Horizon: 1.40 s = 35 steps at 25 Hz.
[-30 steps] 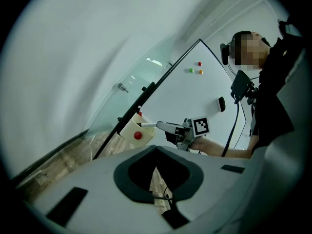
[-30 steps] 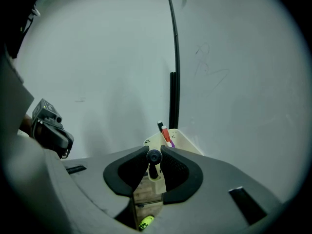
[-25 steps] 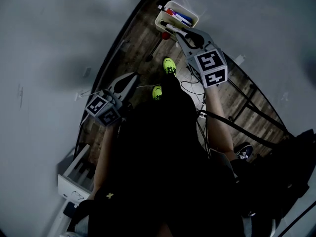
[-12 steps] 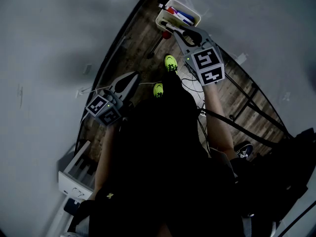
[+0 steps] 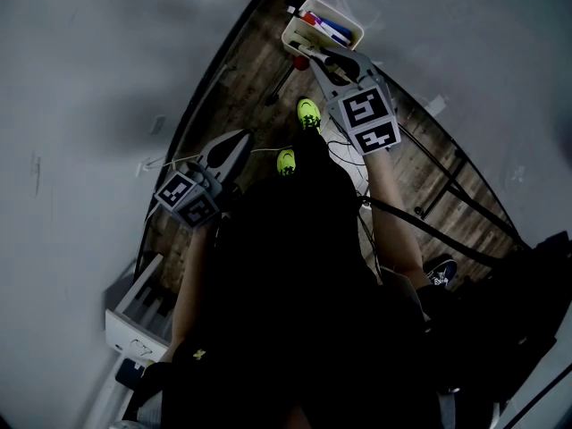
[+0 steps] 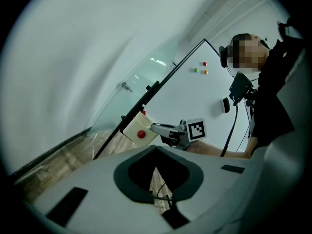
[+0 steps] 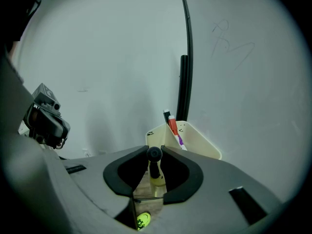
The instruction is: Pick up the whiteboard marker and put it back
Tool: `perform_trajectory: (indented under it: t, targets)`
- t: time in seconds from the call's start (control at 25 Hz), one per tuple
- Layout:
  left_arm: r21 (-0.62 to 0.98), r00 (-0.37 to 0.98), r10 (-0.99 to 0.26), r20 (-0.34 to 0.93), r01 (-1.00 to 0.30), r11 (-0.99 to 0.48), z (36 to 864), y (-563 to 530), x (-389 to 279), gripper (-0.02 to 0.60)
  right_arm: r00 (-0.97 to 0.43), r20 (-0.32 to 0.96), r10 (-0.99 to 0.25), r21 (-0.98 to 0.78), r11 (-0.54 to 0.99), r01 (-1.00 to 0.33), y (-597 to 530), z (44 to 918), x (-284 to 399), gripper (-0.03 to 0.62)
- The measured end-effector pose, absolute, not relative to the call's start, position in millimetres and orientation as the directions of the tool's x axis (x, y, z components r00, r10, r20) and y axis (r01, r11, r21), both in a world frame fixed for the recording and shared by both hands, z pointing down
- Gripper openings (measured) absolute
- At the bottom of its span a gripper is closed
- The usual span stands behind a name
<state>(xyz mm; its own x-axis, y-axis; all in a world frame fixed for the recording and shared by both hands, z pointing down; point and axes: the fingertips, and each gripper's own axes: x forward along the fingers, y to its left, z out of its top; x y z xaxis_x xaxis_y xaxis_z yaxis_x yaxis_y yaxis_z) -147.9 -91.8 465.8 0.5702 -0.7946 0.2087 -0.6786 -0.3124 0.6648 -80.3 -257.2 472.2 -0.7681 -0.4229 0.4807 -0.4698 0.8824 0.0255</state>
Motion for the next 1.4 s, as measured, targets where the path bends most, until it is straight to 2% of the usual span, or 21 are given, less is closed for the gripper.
perform_trajectory:
  t: [0.52,0.84,1.4]
  targets:
    - [0.663,0.586,-0.786,0.197,-0.671,-0.333,463,-93,-145,0.014,-0.761,0.471,-0.446,0.046,0.874,-0.484,-258,470,-76,0.075]
    - [0.662,0.585,-0.788,0.192,-0.67,-0.337,466,-93,-146,0.014,-0.774,0.472,-0.422,0.041,0.887,-0.459,-254,473,-80,0.143]
    - [0.66,0.601,-0.787,0.138,-0.649,-0.379,459,-80,-143,0.014,-0.758,0.447,-0.474,0.083,0.866,-0.493,-234,452,-70,0.144]
